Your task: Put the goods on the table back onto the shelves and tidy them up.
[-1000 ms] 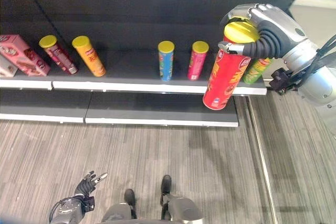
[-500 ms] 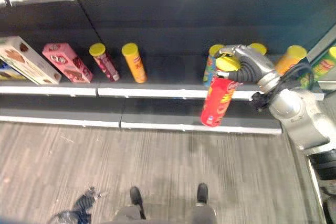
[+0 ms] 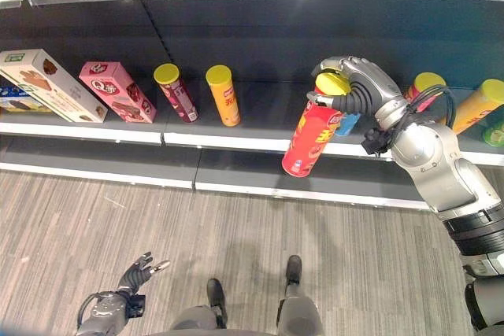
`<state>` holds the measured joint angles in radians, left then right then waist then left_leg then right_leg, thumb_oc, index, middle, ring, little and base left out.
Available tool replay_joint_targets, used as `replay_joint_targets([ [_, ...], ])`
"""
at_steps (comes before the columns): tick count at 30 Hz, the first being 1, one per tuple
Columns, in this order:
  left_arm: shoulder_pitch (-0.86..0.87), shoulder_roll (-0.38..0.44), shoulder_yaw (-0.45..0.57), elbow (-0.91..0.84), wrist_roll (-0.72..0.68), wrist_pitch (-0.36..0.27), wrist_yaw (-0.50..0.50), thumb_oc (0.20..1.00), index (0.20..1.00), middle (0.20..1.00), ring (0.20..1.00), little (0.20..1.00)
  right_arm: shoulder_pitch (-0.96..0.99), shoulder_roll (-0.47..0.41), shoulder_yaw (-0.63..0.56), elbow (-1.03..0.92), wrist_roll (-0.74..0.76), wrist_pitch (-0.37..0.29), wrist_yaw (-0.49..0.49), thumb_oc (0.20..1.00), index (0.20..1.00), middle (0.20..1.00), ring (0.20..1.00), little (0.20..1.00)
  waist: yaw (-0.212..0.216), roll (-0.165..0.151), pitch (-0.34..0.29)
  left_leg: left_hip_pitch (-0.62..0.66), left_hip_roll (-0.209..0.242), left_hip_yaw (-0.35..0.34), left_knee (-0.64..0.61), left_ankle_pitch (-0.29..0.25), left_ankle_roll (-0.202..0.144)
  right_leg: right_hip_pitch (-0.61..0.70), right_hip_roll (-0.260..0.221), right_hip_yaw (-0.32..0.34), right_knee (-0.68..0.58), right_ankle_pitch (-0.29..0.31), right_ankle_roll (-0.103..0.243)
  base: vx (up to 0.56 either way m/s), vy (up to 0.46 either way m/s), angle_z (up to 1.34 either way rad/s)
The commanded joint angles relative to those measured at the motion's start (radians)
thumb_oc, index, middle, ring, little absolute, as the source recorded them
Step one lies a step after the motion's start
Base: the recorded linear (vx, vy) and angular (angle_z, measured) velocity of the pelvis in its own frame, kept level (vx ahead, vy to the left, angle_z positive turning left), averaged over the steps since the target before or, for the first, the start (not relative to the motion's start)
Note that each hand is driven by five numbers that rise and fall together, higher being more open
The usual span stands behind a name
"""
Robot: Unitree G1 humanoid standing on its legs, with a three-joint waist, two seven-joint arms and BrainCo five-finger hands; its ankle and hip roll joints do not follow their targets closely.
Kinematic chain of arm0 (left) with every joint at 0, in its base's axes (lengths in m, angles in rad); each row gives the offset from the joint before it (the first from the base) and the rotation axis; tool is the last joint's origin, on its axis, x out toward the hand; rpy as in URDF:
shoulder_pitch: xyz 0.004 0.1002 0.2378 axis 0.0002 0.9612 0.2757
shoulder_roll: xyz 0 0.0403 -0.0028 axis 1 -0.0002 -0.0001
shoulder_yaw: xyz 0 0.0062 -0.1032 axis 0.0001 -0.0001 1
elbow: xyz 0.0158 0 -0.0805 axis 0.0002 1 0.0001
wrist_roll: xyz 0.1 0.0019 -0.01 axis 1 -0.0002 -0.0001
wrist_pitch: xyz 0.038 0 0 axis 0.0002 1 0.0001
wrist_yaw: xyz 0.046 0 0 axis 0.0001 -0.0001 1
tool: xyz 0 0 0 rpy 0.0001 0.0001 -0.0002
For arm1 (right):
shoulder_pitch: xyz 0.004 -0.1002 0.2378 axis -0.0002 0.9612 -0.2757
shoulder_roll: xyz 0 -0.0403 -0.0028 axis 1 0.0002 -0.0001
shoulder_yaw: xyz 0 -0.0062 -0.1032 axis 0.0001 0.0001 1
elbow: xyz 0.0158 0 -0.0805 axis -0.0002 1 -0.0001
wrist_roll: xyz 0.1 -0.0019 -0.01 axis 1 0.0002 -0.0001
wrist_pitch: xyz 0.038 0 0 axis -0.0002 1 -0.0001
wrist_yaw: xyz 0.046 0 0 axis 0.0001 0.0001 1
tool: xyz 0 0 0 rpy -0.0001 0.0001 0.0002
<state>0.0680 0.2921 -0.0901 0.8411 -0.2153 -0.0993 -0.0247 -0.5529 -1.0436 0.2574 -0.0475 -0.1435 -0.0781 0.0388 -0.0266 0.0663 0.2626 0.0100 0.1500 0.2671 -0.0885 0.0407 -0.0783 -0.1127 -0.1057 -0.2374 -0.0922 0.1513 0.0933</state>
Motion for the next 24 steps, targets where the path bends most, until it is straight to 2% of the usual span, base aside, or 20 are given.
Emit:
replay_joint_targets([
  [1, -0.001, 0.068, -0.05, 0.019, 0.011, -0.012, 0.006, 1.0, 1.0, 1.0, 1.0, 1.0, -0.074, 0.024, -0.043, -0.045, -0.037, -0.025, -0.061, 0.2, 0.2, 0.2, 0.2, 0.2, 0.015, -0.029, -0.005, 0.022, -0.036, 0.0, 0.001, -0.057, -0.028, 0.034, -0.06, -0.014, 0.042, -0.136, 0.079, 0.05, -0.01, 0.25],
  [10, 0.027, 0.068, -0.096, -0.042, 0.035, -0.016, 0.026, 1.0, 1.0, 1.0, 1.0, 1.0, -0.127, 0.125, -0.052, 0.01, -0.269, -0.005, -0.216, 0.2, 0.2, 0.2, 0.2, 0.2, 0.045, 0.045, 0.038, -0.028, -0.045, -0.008, 0.001, -0.045, -0.032, -0.011, -0.087, -0.017, 0.073, -0.143, 0.083, 0.0, 0.014, 0.11],
  [13, 0.031, 0.08, -0.122, -0.097, 0.022, -0.031, 0.044, 1.0, 1.0, 1.0, 1.0, 1.0, -0.217, 0.118, -0.026, 0.134, -0.364, 0.025, -0.324, 0.2, 0.2, 0.2, 0.2, 0.2, 0.062, 0.076, 0.062, -0.055, -0.051, -0.015, 0.001, -0.033, -0.036, -0.04, -0.101, -0.019, 0.096, -0.146, 0.084, -0.04, 0.002, 0.08],
  [14, 0.031, 0.079, -0.121, -0.099, 0.021, -0.031, 0.045, 1.0, 1.0, 1.0, 1.0, 1.0, -0.224, 0.118, -0.019, 0.141, -0.364, 0.023, -0.328, 0.2, 0.2, 0.2, 0.2, 0.2, 0.06, 0.077, 0.062, -0.057, -0.051, -0.015, 0.001, -0.033, -0.036, -0.043, -0.102, -0.019, 0.099, -0.147, 0.084, -0.05, -0.014, 0.15],
  [19, 0.033, 0.104, -0.166, -0.184, 0.002, -0.055, 0.064, 1.0, 1.0, 1.0, 1.0, 1.0, -0.338, 0.066, -0.006, 0.334, -0.441, 0.062, -0.486, 0.2, 0.2, 0.2, 0.2, 0.2, 0.081, 0.128, 0.095, -0.11, -0.05, -0.034, 0.001, -0.01, -0.052, -0.095, -0.125, -0.044, 0.153, -0.161, 0.085, -0.06, -0.038, 0.17],
  [24, 0.032, 0.102, -0.188, -0.189, 0.008, -0.063, 0.078, 1.0, 1.0, 1.0, 1.0, 1.0, -0.402, 0.04, 0.018, 0.414, -0.467, 0.078, -0.558, 0.2, 0.2, 0.2, 0.2, 0.2, 0.09, 0.156, 0.112, -0.142, -0.042, -0.048, 0.001, 0.002, -0.059, -0.134, -0.131, -0.055, 0.187, -0.171, 0.087, -0.05, -0.034, 0.18],
])
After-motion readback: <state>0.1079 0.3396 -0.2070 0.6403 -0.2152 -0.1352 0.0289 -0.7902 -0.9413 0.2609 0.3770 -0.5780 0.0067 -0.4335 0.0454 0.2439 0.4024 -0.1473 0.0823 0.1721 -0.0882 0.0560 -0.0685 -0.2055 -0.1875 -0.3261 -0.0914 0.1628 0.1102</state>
